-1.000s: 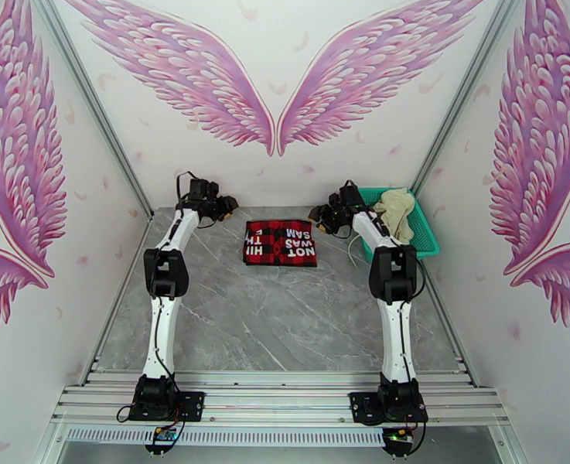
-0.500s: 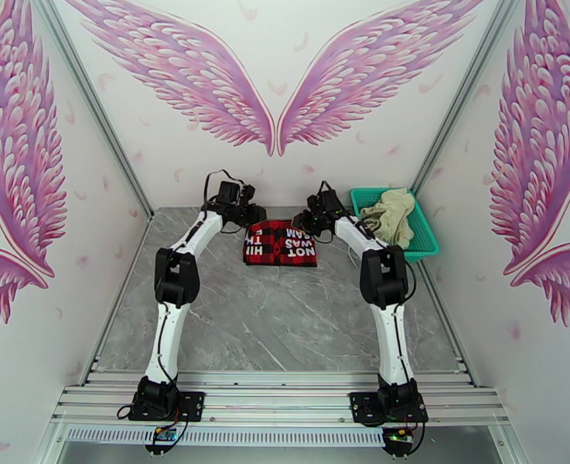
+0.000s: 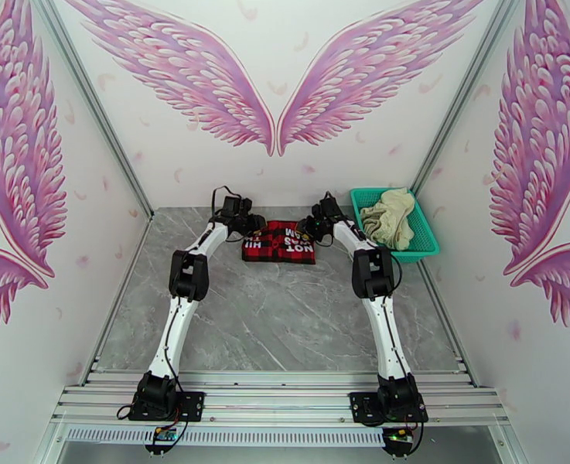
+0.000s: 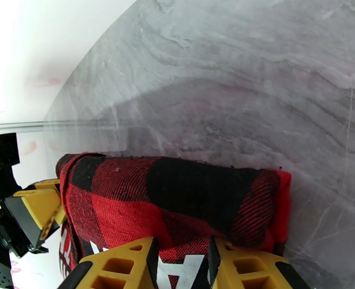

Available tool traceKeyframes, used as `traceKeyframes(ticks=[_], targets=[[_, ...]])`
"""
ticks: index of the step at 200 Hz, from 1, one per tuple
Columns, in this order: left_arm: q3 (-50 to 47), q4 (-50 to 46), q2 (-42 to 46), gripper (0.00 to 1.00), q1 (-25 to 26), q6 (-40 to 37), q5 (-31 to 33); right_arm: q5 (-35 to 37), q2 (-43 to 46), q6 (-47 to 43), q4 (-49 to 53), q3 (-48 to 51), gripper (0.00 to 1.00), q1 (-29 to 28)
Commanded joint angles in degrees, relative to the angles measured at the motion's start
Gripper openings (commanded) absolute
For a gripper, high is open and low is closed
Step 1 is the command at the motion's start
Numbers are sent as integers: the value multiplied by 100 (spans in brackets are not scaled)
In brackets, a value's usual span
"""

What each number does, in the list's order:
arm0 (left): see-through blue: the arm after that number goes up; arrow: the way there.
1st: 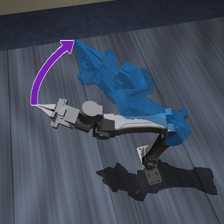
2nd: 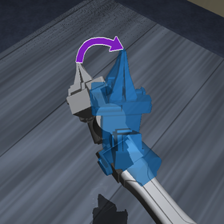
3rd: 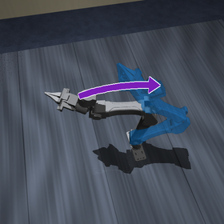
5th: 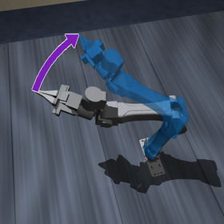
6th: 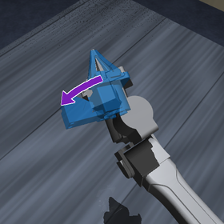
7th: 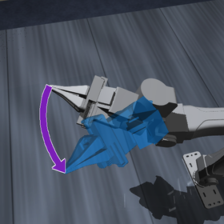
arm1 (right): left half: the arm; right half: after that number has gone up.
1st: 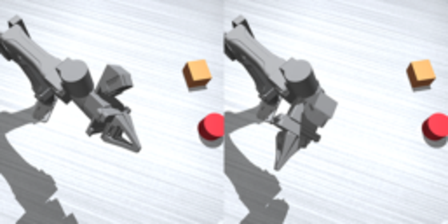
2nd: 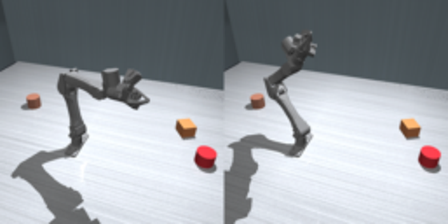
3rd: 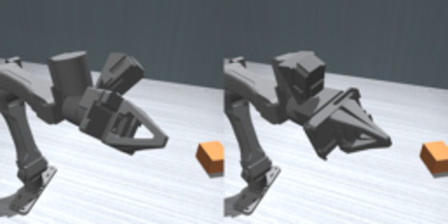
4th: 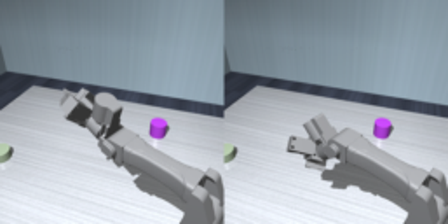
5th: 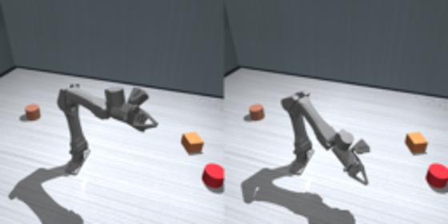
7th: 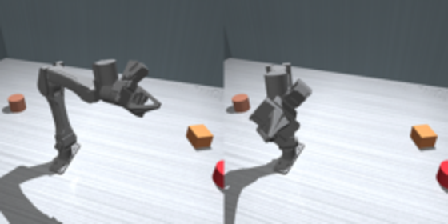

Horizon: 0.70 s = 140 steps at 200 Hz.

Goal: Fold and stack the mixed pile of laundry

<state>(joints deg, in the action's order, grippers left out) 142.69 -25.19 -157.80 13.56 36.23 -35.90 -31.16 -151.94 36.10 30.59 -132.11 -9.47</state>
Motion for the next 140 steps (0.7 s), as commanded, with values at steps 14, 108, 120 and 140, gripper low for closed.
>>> traceKeyframes(ticks=[14, 108, 120, 140], targets=[[1072, -217, 4, 42, 24, 34, -162, 174, 451, -393, 509, -88, 43, 34], [-3073, -700, 3355, 47, -867, -883, 288, 2043, 3399, -4932, -303, 2600, 77, -1446], [-3803, -482, 3688, 48, -1067, -889, 238, 1985, 3517, -6016, -664, 3021, 78, -1810], [-4768, -46, 4100, 48, -1361, -773, 77, 1932, 3326, -7192, -846, 3210, 78, -2236]])
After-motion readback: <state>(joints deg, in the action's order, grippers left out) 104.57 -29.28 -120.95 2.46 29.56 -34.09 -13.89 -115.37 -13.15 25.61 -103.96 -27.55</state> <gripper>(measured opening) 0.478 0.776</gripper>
